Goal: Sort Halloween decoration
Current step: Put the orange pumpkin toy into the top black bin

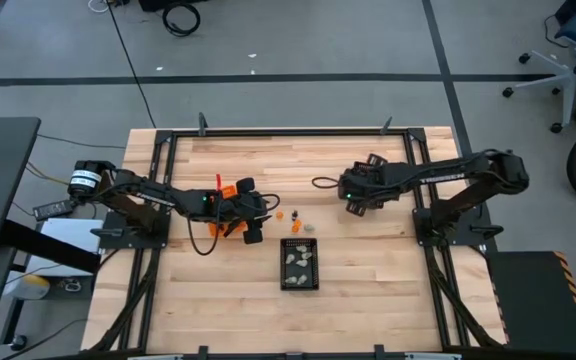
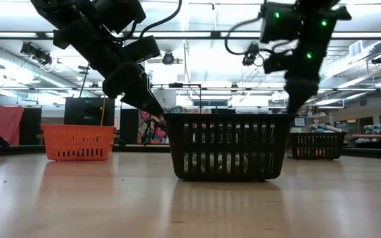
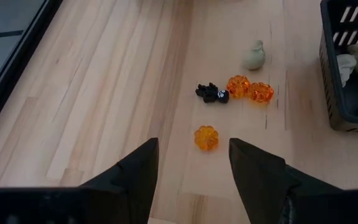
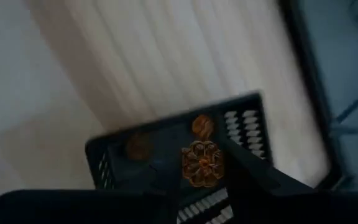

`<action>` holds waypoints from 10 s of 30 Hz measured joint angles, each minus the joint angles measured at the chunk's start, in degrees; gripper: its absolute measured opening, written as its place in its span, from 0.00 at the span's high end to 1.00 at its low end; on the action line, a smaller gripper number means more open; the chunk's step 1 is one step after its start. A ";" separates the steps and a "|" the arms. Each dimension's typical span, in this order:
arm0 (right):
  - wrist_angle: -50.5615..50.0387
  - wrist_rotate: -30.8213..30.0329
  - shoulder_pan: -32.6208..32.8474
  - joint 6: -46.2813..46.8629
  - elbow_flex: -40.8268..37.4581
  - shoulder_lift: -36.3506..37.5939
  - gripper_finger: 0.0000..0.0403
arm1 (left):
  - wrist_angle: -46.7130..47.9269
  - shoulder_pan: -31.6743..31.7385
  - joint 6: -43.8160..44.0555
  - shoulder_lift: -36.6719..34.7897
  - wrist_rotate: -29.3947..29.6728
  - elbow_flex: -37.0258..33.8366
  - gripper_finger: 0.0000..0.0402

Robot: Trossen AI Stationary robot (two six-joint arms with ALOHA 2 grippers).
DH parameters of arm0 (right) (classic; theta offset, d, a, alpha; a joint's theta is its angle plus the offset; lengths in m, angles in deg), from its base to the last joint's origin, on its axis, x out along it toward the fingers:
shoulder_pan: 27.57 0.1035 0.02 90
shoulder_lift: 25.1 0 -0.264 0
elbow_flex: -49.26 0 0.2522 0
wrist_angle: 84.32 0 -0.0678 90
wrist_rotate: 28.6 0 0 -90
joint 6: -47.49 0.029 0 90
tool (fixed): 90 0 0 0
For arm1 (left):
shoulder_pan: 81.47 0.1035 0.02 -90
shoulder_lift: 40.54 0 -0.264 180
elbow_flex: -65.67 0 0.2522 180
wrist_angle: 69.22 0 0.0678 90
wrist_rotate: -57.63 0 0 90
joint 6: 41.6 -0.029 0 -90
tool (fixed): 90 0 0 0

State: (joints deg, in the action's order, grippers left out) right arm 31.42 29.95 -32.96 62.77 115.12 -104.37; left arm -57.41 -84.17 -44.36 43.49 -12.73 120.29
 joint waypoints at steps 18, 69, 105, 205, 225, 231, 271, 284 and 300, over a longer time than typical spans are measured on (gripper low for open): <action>9.39 7.68 -3.17 -3.45 -4.37 2.72 0.59 | 0.00 -0.02 -1.38 0.00 0.00 0.00 0.49; 60.24 39.00 -4.39 -24.05 -5.19 -21.32 0.41 | -11.98 5.32 1.90 13.21 -11.86 0.07 0.49; 59.08 38.39 -3.30 -18.97 -5.19 -17.68 0.41 | -13.32 6.34 -4.44 19.04 -11.68 2.68 0.76; 56.92 34.04 -4.87 -15.39 -6.59 -14.90 0.64 | 5.76 -21.15 9.44 7.70 -11.56 5.40 0.57; 54.70 34.25 -4.52 -15.29 -6.63 -14.83 0.64 | 1.84 -22.15 9.28 16.11 -11.82 5.49 0.52; 53.94 34.19 -4.48 -14.86 -6.63 -14.83 0.64 | 1.20 -22.14 8.37 16.96 -11.89 5.62 0.52; 47.10 29.24 -3.30 -12.41 -6.63 -4.82 0.65 | 8.41 -19.58 -2.88 14.14 10.12 6.73 0.77; 33.06 23.19 -3.20 -9.07 -6.61 5.30 0.65 | -7.09 -7.60 -16.15 14.03 7.54 6.84 0.77; 42.66 8.38 0.39 -6.34 -19.09 15.14 0.65 | -11.48 1.85 -26.26 23.15 1.76 21.86 0.77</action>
State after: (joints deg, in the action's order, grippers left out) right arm 74.08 38.33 -32.57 56.44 96.04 -89.24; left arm -68.89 -82.32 -70.63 66.63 -10.97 142.14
